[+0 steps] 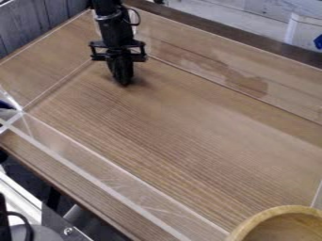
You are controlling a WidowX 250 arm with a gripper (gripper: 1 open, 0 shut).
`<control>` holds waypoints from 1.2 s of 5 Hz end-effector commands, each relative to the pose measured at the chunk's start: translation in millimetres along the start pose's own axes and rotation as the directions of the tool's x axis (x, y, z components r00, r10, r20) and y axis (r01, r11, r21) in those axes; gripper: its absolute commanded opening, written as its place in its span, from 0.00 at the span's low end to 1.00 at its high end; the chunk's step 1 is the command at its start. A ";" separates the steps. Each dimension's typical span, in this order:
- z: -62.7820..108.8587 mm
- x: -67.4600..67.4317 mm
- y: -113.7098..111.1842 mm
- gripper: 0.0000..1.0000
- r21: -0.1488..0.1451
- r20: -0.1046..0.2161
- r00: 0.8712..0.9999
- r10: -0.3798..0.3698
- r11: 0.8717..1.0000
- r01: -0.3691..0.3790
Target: Remove the green block from inside the brown bowl and put it on the table
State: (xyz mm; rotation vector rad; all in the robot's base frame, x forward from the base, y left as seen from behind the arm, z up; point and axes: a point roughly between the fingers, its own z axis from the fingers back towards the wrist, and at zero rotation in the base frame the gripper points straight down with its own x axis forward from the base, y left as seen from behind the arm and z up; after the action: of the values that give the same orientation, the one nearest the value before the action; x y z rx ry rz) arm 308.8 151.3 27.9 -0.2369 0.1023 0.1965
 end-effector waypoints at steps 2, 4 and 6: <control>67.6 1.4 -11.8 0.00 -0.062 0.135 0.991 -0.017 0.998 0.025; 82.5 -2.3 -5.5 0.00 -0.128 0.155 0.985 -0.078 0.987 0.098; 76.0 -19.5 16.3 0.00 -0.078 0.200 0.978 -0.064 0.994 0.081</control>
State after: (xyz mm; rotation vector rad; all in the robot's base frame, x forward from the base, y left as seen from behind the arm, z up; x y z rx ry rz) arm 288.8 175.5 70.9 -0.3606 -0.0366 0.1666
